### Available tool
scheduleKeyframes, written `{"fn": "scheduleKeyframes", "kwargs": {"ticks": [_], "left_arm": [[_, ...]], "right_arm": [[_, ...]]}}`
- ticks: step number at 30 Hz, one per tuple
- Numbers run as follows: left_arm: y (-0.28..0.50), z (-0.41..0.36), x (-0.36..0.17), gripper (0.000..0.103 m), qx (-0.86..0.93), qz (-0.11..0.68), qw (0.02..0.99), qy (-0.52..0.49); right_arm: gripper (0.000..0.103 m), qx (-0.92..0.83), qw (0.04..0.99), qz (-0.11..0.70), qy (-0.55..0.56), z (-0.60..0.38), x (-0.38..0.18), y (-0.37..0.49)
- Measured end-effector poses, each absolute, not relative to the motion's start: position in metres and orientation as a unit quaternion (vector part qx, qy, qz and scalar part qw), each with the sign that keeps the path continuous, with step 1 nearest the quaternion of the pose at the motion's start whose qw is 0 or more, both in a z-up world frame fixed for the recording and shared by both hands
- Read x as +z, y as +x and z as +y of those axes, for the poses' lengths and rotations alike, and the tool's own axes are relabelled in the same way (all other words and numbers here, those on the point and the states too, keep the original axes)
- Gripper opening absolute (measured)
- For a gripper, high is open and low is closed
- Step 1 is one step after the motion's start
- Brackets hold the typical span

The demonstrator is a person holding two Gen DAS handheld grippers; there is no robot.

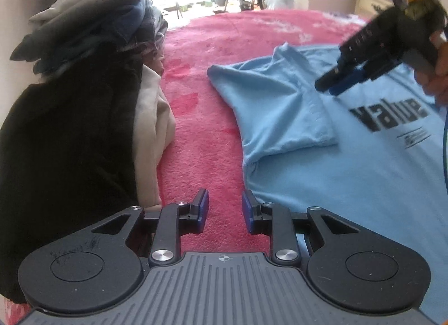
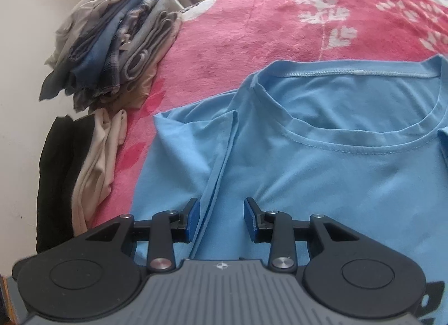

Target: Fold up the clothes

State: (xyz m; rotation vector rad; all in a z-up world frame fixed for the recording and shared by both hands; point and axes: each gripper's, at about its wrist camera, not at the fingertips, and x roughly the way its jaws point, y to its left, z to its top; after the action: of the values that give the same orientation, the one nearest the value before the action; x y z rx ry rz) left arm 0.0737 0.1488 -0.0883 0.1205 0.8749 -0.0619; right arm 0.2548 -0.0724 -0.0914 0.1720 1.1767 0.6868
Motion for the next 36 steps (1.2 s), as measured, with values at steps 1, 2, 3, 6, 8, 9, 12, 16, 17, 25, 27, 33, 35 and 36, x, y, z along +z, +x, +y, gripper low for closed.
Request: {"fn": "scheduleKeyframes", "kwargs": {"ticks": [1, 2, 3, 6, 8, 9, 12, 16, 17, 25, 27, 33, 35, 36], "left_arm": [[0.073, 0.149, -0.088, 0.029, -0.038, 0.423, 0.904, 0.054], [0.073, 0.149, -0.087, 0.029, -0.047, 0.422, 0.904, 0.051], [0.072, 0.147, -0.087, 0.031, -0.056, 0.423, 0.903, 0.048], [0.071, 0.138, -0.085, 0.031, -0.07, 0.411, 0.907, 0.06], [0.069, 0.132, -0.083, 0.031, -0.075, 0.398, 0.912, 0.071], [0.071, 0.129, -0.081, 0.031, -0.081, 0.386, 0.916, 0.078], [0.077, 0.12, -0.078, 0.031, -0.098, 0.361, 0.923, 0.096], [0.089, 0.111, -0.089, 0.031, -0.117, 0.359, 0.919, 0.113], [0.093, 0.109, -0.093, 0.031, -0.121, 0.361, 0.917, 0.117], [0.093, 0.122, -0.109, 0.032, -0.125, 0.408, 0.901, 0.075], [0.092, 0.121, -0.11, 0.032, -0.126, 0.408, 0.901, 0.08], [0.093, 0.122, -0.104, 0.032, -0.125, 0.402, 0.904, 0.075], [0.09, 0.122, -0.101, 0.032, -0.128, 0.392, 0.907, 0.082], [0.089, 0.122, -0.099, 0.032, -0.129, 0.388, 0.909, 0.085]], "right_arm": [[0.038, 0.32, 0.775, 0.54, 0.071, -0.072, -0.089, 0.252], [0.038, 0.325, 0.777, 0.536, 0.061, -0.071, -0.086, 0.249], [0.038, 0.332, 0.778, 0.532, 0.051, -0.069, -0.083, 0.245], [0.038, 0.366, 0.78, 0.507, 0.006, -0.057, -0.074, 0.229], [0.038, 0.391, 0.783, 0.482, -0.037, -0.045, -0.069, 0.216], [0.038, 0.4, 0.782, 0.474, -0.051, -0.041, -0.069, 0.211], [0.038, 0.419, 0.775, 0.465, -0.085, -0.029, -0.072, 0.2], [0.038, 0.402, 0.743, 0.524, -0.108, -0.027, -0.098, 0.205], [0.038, 0.404, 0.74, 0.528, -0.104, -0.029, -0.097, 0.207], [0.038, 0.381, 0.781, 0.491, -0.061, -0.034, -0.066, 0.262], [0.038, 0.371, 0.802, 0.466, -0.042, -0.031, -0.062, 0.282], [0.038, 0.402, 0.814, 0.409, -0.088, 0.008, -0.068, 0.31], [0.038, 0.424, 0.804, 0.406, -0.095, 0.016, -0.071, 0.31], [0.038, 0.435, 0.799, 0.403, -0.1, 0.021, -0.071, 0.309]]}}
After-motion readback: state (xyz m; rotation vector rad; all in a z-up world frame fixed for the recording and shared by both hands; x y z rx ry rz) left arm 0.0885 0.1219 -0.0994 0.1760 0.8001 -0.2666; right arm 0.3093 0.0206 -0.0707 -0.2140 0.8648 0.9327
